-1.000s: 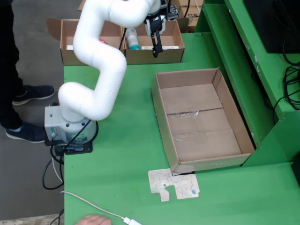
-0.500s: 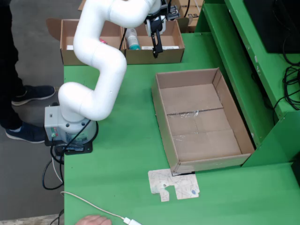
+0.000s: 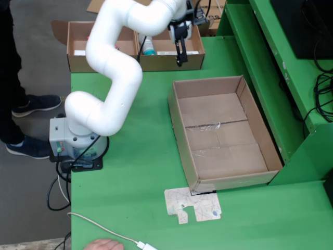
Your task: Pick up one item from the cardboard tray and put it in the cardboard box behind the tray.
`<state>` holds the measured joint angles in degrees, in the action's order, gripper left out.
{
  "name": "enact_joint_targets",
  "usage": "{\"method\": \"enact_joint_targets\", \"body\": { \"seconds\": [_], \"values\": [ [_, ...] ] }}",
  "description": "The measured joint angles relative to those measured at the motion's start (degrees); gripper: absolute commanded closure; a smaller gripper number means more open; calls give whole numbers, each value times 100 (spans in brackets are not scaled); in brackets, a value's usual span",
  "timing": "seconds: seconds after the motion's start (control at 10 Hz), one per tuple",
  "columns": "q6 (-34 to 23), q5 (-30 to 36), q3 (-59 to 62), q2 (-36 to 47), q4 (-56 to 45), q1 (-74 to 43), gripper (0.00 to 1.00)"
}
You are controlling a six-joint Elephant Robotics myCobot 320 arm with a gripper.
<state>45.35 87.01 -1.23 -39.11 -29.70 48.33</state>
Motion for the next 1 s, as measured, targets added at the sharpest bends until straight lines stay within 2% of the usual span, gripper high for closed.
{"method": "enact_joint_targets", "body": {
  "seconds": [0.3, 0.5, 1.0],
  "values": [
    [-730, 342, 0, -35, -457, -791, 0],
    [-1284, 694, 0, 282, -1002, -1335, 0],
    [-1767, 712, 9, 827, -2189, -2030, 0]
  ]
}}
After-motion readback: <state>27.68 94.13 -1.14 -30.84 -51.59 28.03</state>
